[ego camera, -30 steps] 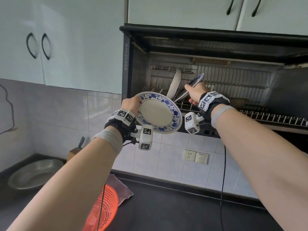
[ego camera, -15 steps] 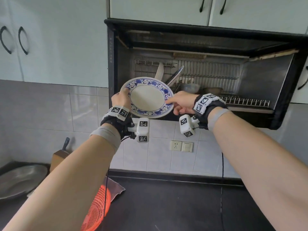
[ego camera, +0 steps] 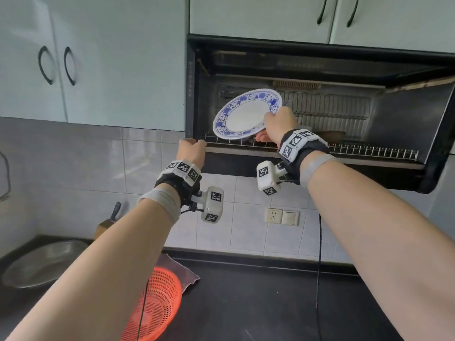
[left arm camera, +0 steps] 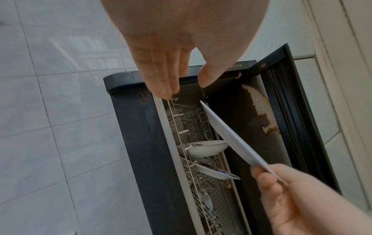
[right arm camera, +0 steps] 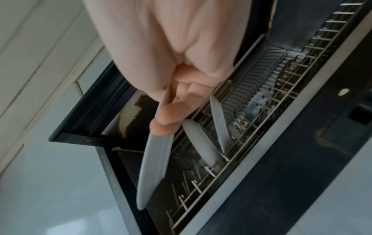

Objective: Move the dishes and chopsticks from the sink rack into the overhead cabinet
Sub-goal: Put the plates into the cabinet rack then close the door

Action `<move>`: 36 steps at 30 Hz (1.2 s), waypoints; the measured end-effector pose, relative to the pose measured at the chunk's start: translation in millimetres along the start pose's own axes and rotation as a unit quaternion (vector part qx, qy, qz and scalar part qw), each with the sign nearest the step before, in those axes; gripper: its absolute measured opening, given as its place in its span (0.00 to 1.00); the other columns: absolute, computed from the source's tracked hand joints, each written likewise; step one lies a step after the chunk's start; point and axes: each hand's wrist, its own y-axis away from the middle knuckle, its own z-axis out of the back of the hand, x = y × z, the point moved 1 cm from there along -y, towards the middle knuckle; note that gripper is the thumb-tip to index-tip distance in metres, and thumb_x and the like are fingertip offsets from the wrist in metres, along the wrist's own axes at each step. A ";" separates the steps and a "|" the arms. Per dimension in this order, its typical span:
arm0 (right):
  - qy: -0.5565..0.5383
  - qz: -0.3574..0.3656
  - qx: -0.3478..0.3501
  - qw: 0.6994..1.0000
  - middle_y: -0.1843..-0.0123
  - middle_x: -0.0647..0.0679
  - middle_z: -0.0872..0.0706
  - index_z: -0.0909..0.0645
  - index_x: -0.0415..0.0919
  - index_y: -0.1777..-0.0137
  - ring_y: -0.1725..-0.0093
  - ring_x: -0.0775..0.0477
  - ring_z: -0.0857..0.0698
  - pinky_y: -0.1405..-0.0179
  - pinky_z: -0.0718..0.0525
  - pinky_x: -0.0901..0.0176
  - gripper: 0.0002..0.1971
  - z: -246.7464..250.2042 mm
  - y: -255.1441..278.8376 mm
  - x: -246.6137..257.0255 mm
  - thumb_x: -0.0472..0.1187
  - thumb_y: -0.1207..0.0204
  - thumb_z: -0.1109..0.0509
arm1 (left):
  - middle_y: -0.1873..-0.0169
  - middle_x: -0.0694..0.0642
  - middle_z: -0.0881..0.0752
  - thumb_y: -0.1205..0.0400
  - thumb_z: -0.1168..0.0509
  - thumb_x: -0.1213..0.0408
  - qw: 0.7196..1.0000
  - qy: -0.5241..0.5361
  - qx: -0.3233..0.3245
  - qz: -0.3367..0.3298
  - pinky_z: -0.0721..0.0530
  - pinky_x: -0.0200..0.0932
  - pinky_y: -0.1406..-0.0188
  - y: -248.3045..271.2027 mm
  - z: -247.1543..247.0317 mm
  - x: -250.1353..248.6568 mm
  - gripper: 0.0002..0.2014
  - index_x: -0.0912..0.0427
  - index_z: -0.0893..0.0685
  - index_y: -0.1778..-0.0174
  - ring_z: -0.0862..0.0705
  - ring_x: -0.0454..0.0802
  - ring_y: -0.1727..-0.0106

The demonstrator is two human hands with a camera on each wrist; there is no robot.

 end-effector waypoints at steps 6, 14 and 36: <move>0.086 0.040 -0.067 0.993 0.68 0.40 0.11 0.25 0.34 0.63 0.69 0.44 0.10 0.64 0.09 0.56 0.18 -22.9 -22.7 30.3 0.42 0.12 0.41 | 0.32 0.64 0.19 0.25 0.31 0.57 0.996 -0.080 -0.031 -0.039 0.19 0.58 0.29 -28.9 27.1 -5.9 0.31 0.62 0.25 0.25 0.17 0.62 0.34; 0.206 0.078 -0.125 0.967 0.54 0.38 0.08 0.19 0.33 0.42 0.57 0.38 0.07 0.58 0.07 0.44 0.16 -54.9 -43.7 54.2 0.47 0.17 0.35 | 0.23 0.63 0.26 0.19 0.33 0.64 0.990 -0.127 -0.017 -0.058 0.24 0.44 0.36 -61.6 41.1 -10.4 0.29 0.59 0.28 0.20 0.20 0.59 0.29; 0.372 0.103 -0.103 0.917 0.56 0.40 0.13 0.18 0.33 0.44 0.57 0.38 0.12 0.64 0.21 0.54 0.12 -78.7 -106.0 34.4 0.41 0.14 0.38 | 0.54 0.55 0.13 0.21 0.27 0.51 0.979 -0.133 -0.111 -0.108 0.18 0.45 0.45 -95.5 15.1 -20.3 0.11 0.54 0.18 0.53 0.13 0.56 0.48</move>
